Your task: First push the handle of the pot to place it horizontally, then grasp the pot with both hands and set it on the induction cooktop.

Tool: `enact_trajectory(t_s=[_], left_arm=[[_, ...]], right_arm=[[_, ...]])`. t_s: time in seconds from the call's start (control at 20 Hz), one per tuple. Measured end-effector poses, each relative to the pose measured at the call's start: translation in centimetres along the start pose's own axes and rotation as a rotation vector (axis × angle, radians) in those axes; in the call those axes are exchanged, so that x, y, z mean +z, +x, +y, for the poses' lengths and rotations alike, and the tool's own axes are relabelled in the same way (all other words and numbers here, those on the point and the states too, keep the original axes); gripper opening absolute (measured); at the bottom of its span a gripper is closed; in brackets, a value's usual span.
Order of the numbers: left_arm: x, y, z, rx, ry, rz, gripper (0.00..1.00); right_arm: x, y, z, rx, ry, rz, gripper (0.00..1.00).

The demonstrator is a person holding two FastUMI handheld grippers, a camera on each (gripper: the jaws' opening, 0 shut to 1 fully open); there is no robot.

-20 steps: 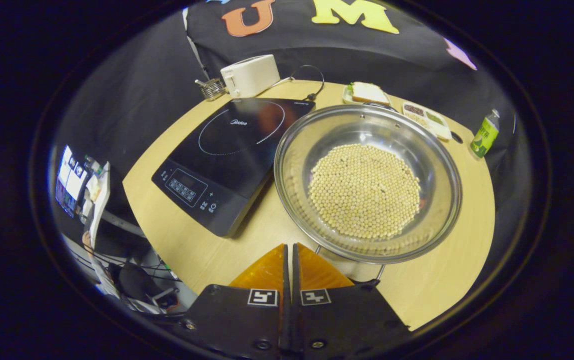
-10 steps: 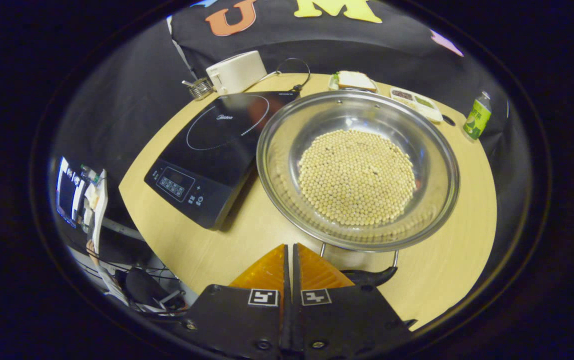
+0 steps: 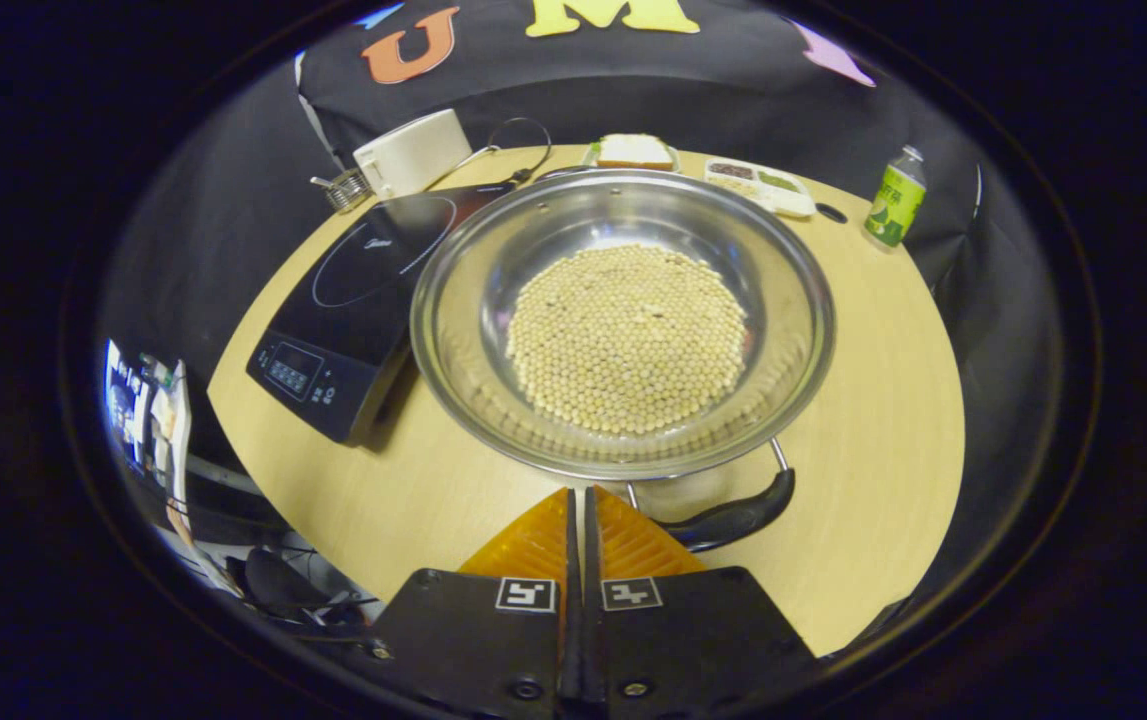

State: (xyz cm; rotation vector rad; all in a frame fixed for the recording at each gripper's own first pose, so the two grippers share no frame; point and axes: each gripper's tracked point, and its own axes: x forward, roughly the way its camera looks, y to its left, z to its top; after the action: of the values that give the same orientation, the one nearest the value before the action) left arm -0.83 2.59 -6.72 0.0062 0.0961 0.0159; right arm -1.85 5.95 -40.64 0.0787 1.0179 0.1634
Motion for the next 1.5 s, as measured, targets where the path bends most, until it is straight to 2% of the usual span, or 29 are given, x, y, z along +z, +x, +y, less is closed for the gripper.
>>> enact_trajectory(t_s=[0.55, 0.65, 0.7, 0.8, 0.85, 0.95, 1.05, 1.1, 1.2, 1.25, 1.4, 1.5], left_arm=[[-0.1, 0.4, 0.3, 0.012, -0.005, 0.008, 0.96], [-0.4, 0.6, 0.3, 0.018, -0.003, 0.012, 0.96], [-0.5, 0.6, 0.1, 0.021, -0.003, 0.016, 0.96], [-0.7, 0.6, -0.1, 0.033, -0.004, 0.022, 0.96], [-0.9, 0.6, -0.2, 0.042, -0.004, 0.027, 0.96], [-1.2, 0.8, -0.6, 0.053, -0.009, 0.034, 0.96], [-1.7, 1.0, -1.0, 0.066, -0.011, 0.048, 0.96], [-2.0, 1.1, -1.2, 0.074, -0.011, 0.058, 0.96], [-2.3, 1.2, -1.6, 0.093, -0.019, 0.072, 0.96], [-2.4, 1.3, -1.9, 0.102, -0.025, 0.074, 0.96], [-2.7, 1.7, -2.6, 0.131, -0.028, 0.086, 0.96], [-3.1, 1.8, -3.2, 0.15, -0.029, 0.1, 0.96]], right_arm=[[1.1, -0.5, -6.0, -0.096, 0.085, -0.018, 0.01], [1.4, -0.6, -7.3, -0.122, 0.066, -0.02, 0.0], [1.6, -0.6, -7.8, -0.131, 0.058, -0.022, 0.04], [2.0, -0.6, -8.9, -0.142, 0.046, -0.026, 0.01], [2.2, -0.7, -9.5, -0.145, 0.039, -0.027, 0.04], [2.6, -0.6, -10.5, -0.151, 0.025, -0.027, 0.0], [3.1, -0.6, -11.7, -0.161, 0.005, -0.025, 0.04], [3.3, -0.6, -12.2, -0.163, -0.008, -0.024, 0.0], [3.9, -0.6, -13.2, -0.162, -0.046, -0.025, 0.04], [4.1, -0.5, -13.6, -0.162, -0.066, -0.026, 0.0], [5.0, -0.2, -15.2, -0.162, -0.105, -0.024, 0.0], [5.7, 0.1, -16.1, -0.155, -0.125, -0.021, 0.04]])
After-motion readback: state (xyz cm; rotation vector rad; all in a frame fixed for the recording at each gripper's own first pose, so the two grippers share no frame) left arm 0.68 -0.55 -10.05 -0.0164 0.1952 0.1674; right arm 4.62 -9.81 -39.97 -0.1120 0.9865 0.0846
